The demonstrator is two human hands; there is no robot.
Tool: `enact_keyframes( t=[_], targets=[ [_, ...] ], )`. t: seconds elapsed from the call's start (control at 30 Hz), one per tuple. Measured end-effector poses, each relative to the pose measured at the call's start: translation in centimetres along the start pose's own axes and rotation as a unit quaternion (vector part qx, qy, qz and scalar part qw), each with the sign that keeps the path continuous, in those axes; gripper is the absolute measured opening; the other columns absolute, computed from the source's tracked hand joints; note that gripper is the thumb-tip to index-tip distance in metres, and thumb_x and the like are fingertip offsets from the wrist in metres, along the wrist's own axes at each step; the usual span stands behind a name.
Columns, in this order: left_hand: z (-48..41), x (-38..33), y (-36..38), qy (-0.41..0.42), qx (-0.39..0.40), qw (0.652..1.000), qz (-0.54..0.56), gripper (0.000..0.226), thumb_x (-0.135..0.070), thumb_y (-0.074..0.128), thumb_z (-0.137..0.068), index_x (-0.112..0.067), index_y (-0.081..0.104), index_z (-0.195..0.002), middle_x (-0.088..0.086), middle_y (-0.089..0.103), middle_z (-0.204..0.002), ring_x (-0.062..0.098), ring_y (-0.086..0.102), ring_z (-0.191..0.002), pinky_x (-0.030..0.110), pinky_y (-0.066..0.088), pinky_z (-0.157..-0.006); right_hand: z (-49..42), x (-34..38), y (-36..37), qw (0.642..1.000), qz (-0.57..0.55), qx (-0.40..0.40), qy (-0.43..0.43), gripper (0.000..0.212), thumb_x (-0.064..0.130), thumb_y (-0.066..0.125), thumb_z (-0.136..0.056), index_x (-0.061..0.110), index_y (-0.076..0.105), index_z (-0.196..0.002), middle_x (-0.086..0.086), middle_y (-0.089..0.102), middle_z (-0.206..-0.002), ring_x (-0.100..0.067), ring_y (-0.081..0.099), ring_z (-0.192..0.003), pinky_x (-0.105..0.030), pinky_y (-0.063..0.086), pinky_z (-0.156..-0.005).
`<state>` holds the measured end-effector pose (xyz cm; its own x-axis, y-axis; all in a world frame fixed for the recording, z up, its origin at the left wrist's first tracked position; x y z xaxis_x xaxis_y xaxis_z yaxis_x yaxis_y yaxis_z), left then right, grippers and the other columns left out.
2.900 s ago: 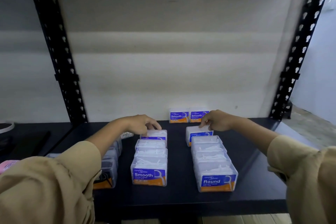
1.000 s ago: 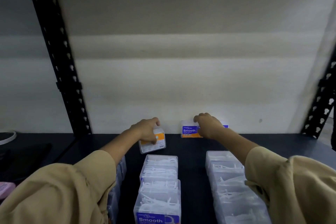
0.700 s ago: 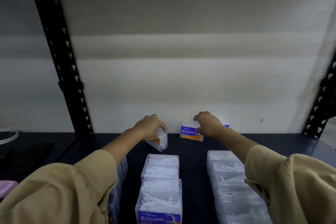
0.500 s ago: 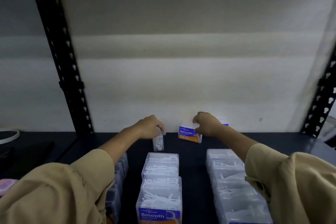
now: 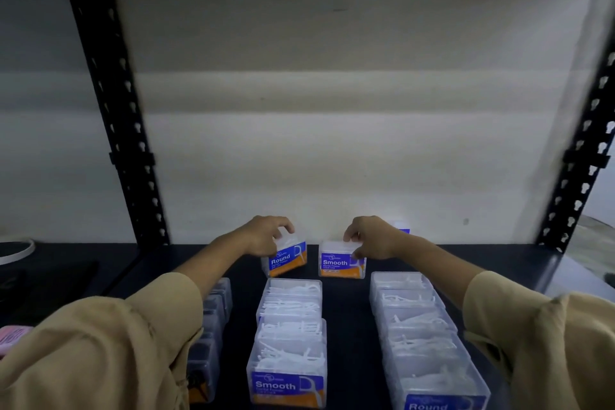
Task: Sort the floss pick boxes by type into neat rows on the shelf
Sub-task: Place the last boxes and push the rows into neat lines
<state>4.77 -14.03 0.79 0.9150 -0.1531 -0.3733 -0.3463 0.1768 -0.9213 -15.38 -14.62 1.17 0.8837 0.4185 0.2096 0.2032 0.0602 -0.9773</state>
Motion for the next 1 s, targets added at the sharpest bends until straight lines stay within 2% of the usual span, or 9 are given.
enact_keyframes(
  t=[0.13, 0.3, 0.5, 0.6, 0.67, 0.73, 0.83, 0.9, 1.0],
  targets=[
    [-0.6, -0.2, 0.0, 0.004, -0.009, 1.0, 0.014, 0.055, 0.002, 0.064, -0.081, -0.02, 0.048, -0.129, 0.007, 0.051, -0.133, 0.02, 0.049, -0.121, 0.03, 0.054, -0.083, 0.5, 0.9, 0.1, 1.0, -0.008, 0.002, -0.021, 0.045, 0.014, 0.07, -0.08, 0.008, 0.056, -0.123, -0.01, 0.055, -0.126, -0.021, 0.053, -0.114, -0.026, 0.044, -0.091],
    [-2.0, -1.2, 0.8, 0.032, -0.01, 0.999, 0.01, 0.046, -0.001, 0.064, -0.084, -0.018, 0.054, -0.126, 0.006, 0.049, -0.137, 0.019, 0.045, -0.127, 0.035, 0.053, -0.093, 0.5, 1.6, 0.2, 0.999, -0.011, 0.006, -0.034, 0.044, 0.014, 0.071, -0.08, 0.008, 0.057, -0.122, -0.01, 0.055, -0.125, -0.022, 0.052, -0.113, -0.026, 0.043, -0.09],
    [-3.1, -3.3, 1.6, 0.062, -0.004, 0.998, 0.023, 0.044, 0.003, 0.06, -0.084, -0.017, 0.057, -0.124, 0.004, 0.048, -0.138, 0.022, 0.044, -0.128, 0.036, 0.052, -0.095, 0.5, 1.3, 0.3, 0.999, -0.032, 0.006, -0.038, 0.044, 0.014, 0.069, -0.081, 0.009, 0.057, -0.123, -0.009, 0.056, -0.124, -0.021, 0.054, -0.111, -0.022, 0.04, -0.085],
    [-3.5, -4.0, 1.8, 0.073, 0.005, 0.997, 0.039, 0.042, 0.003, 0.057, -0.085, -0.018, 0.059, -0.121, 0.005, 0.048, -0.14, 0.021, 0.043, -0.13, 0.039, 0.047, -0.102, 0.2, 1.2, 0.1, 0.998, -0.046, 0.0, -0.04, 0.034, 0.019, 0.063, -0.087, 0.009, 0.061, -0.12, -0.01, 0.058, -0.122, -0.021, 0.055, -0.108, -0.022, 0.04, -0.082],
    [-3.4, -4.5, 1.9, 0.077, 0.005, 0.996, 0.037, 0.041, 0.001, 0.053, -0.087, -0.019, 0.059, -0.123, 0.004, 0.047, -0.142, 0.022, 0.042, -0.131, 0.036, 0.044, -0.104, -0.3, 1.2, -0.1, 0.998, -0.052, -0.021, -0.034, 0.03, 0.018, 0.058, -0.09, 0.009, 0.062, -0.118, -0.01, 0.059, -0.122, -0.022, 0.056, -0.108, -0.023, 0.042, -0.081],
    [-3.2, -5.0, 1.6, 0.084, -0.02, 0.996, 0.035, 0.04, -0.001, 0.052, -0.088, -0.02, 0.061, -0.122, 0.003, 0.048, -0.141, 0.023, 0.043, -0.129, 0.032, 0.044, -0.098, -0.9, 1.3, -0.3, 0.997, -0.045, -0.052, -0.025, 0.029, 0.015, 0.054, -0.092, 0.01, 0.06, -0.12, -0.01, 0.058, -0.125, -0.023, 0.054, -0.111, -0.026, 0.043, -0.086],
    [-2.2, -5.7, 0.8, 0.11, -0.071, 0.99, 0.05, 0.031, -0.007, 0.058, -0.087, -0.016, 0.067, -0.115, 0.002, 0.06, -0.129, 0.017, 0.055, -0.112, 0.025, 0.046, -0.084, -2.0, 1.7, -0.2, 0.997, -0.02, -0.071, -0.019, 0.035, 0.012, 0.049, -0.093, 0.012, 0.054, -0.127, -0.009, 0.053, -0.132, -0.025, 0.05, -0.118, -0.031, 0.041, -0.098],
    [-1.6, -6.0, 0.7, 0.131, -0.072, 0.987, 0.053, 0.025, -0.011, 0.062, -0.086, -0.013, 0.069, -0.11, 0.004, 0.066, -0.119, 0.014, 0.06, -0.102, 0.021, 0.047, -0.078, -2.6, 2.0, 0.2, 0.999, -0.012, -0.049, -0.017, 0.038, 0.011, 0.049, -0.093, 0.014, 0.051, -0.131, -0.009, 0.051, -0.136, -0.026, 0.048, -0.123, -0.033, 0.039, -0.102],
    [-0.9, -6.3, 0.9, 0.143, -0.049, 0.988, 0.045, 0.028, -0.019, 0.07, -0.082, -0.013, 0.07, -0.109, 0.003, 0.068, -0.114, 0.009, 0.058, -0.091, 0.016, 0.045, -0.069, -3.2, 2.5, 1.0, 1.0, 0.009, 0.0, -0.023, 0.039, 0.013, 0.049, -0.092, 0.016, 0.051, -0.132, -0.01, 0.054, -0.135, -0.026, 0.051, -0.12, -0.034, 0.041, -0.098]
  ],
)
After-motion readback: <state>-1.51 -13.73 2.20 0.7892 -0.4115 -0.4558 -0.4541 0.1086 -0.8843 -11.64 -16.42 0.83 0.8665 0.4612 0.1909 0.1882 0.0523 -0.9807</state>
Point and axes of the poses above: each hand's wrist, its own z-axis away from the middle knuckle, its own y-axis out of the palm, x = y × z, the point moved 6 cm from there along -z, towards the middle knuckle
